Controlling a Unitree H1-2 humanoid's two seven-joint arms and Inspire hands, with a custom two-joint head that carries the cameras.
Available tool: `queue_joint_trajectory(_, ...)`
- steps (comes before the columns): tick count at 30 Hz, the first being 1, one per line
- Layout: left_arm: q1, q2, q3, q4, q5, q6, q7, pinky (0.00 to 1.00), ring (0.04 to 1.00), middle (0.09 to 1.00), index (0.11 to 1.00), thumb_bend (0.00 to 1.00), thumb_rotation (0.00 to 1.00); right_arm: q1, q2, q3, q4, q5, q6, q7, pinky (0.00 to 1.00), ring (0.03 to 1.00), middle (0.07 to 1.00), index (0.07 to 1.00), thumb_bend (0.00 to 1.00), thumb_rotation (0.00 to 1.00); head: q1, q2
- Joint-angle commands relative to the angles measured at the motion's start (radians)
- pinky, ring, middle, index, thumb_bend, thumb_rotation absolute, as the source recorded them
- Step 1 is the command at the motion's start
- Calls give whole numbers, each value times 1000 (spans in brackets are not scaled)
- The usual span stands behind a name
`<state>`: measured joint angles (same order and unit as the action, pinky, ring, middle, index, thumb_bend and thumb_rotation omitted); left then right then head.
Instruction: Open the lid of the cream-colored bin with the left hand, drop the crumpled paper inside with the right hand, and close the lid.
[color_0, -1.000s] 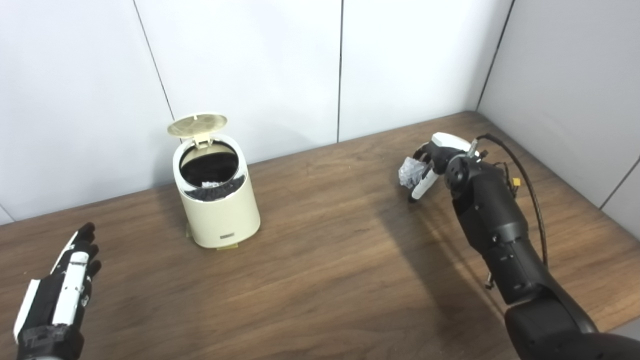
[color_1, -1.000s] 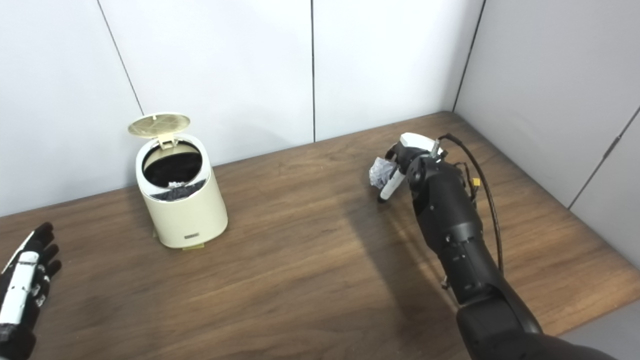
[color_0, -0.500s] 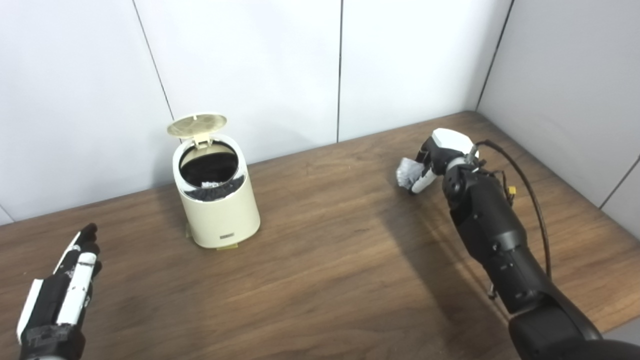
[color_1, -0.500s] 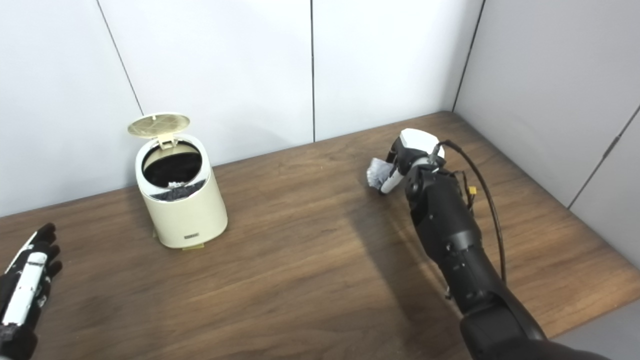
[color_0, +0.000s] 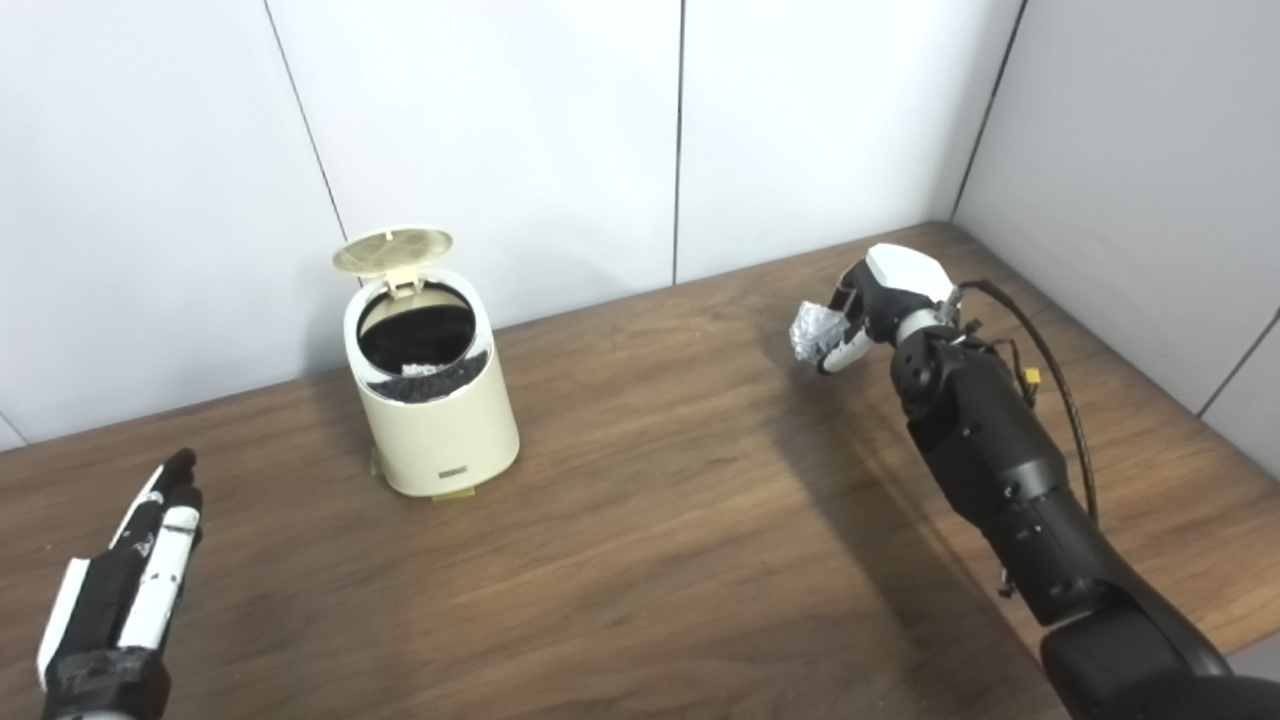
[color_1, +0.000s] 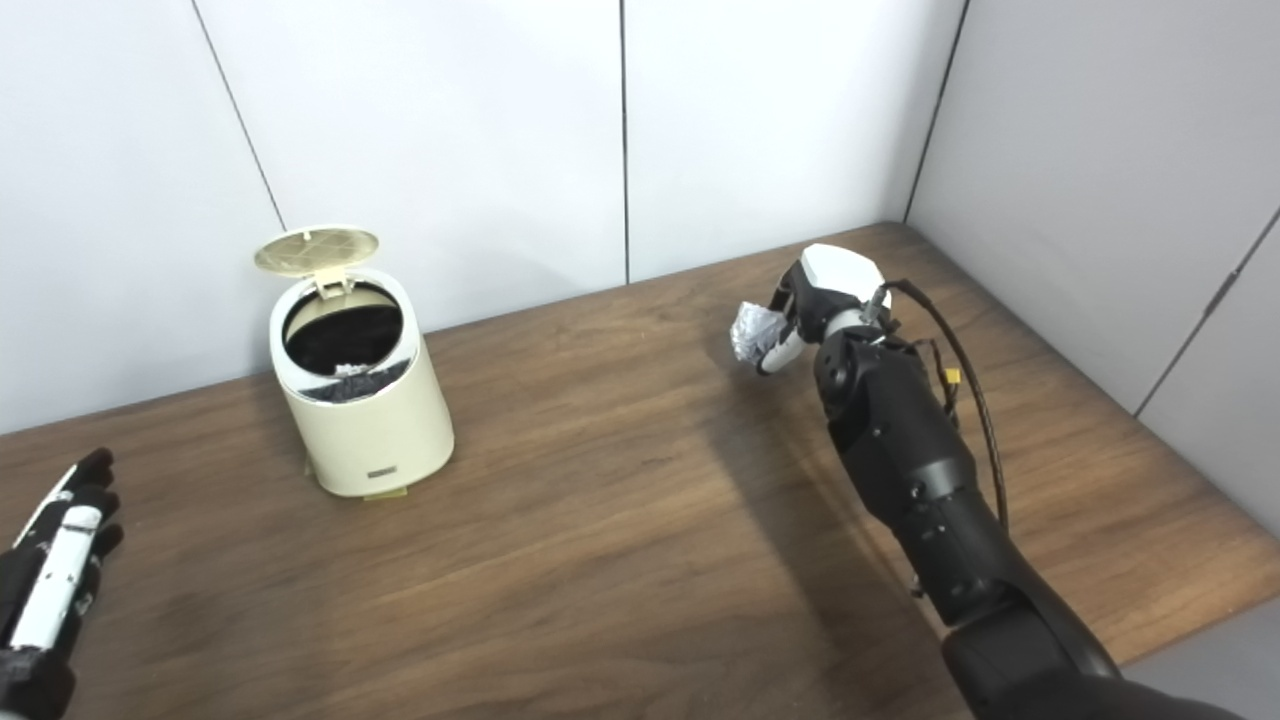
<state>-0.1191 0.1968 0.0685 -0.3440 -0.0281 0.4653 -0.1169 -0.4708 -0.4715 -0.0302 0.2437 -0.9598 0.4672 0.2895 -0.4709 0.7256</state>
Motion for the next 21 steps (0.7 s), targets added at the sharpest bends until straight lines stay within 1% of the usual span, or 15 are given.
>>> queue_joint_trajectory(1,-26,8,3,-34,4,4,9,1000,1000,997,1000,344,770,-28,-36,-2,-42,7,1,-33,1000,613,502,470,530,0,1,-1)
queue_joint_trajectory(2,-24,9,3,-33,3,3,9,1000,1000,997,1000,347,767,-25,-36,-1,-50,14,1,-35,1000,611,500,472,530,0,2,-1)
queue_joint_trajectory(4,-22,8,3,-33,5,3,10,1000,1000,993,1000,359,754,-19,-38,1,-64,27,1,-40,1000,643,528,455,526,0,6,-3)
queue_joint_trajectory(7,-20,6,8,-33,-5,4,8,1000,1000,994,1000,363,738,-6,-42,13,-99,35,0,-47,1000,655,519,461,528,0,14,-5)
queue_joint_trajectory(10,-18,7,9,-30,-11,0,3,1000,1000,998,1000,365,728,12,-40,20,-169,45,-4,-50,1000,674,523,460,527,0,32,-8)
queue_joint_trajectory(12,-17,5,11,-27,-17,-3,1,1000,1000,1000,1000,362,728,22,-39,24,-214,55,-6,-53,1000,652,512,467,529,0,56,-10)
queue_joint_trajectory(14,-15,5,11,-22,-19,-10,0,1000,1000,1000,1000,371,717,29,-41,36,-259,51,-12,-53,1000,657,526,460,527,0,69,-12)
queue_joint_trajectory(15,-13,5,10,-19,-19,-16,0,1000,1000,1000,1000,373,709,33,-42,43,-281,49,-17,-52,992,656,525,461,527,0,90,-15)
queue_joint_trajectory(16,-12,5,9,-14,-19,-22,-1,1000,1000,1000,1000,374,701,36,-41,49,-301,52,-20,-50,974,653,522,462,528,0,90,-15)
queue_joint_trajectory(18,-9,3,5,-6,-10,-34,4,1000,1000,999,1000,379,689,43,-41,61,-333,61,-27,-43,942,648,519,463,528,0,130,-22)
queue_joint_trajectory(19,-7,2,3,0,-5,-42,6,1000,1000,995,1000,388,686,46,-39,67,-351,69,-37,-41,937,642,514,466,529,0,130,-22)
queue_joint_trajectory(20,-5,2,1,7,-2,-52,7,1000,1000,989,1000,402,680,49,-37,76,-370,70,-42,-40,871,609,505,473,530,0,147,-27)
queue_joint_trajectory(21,-3,3,-1,17,0,-69,6,1000,1000,987,1000,411,676,50,-31,86,-392,66,-38,-34,849,600,502,475,530,0,168,-33)
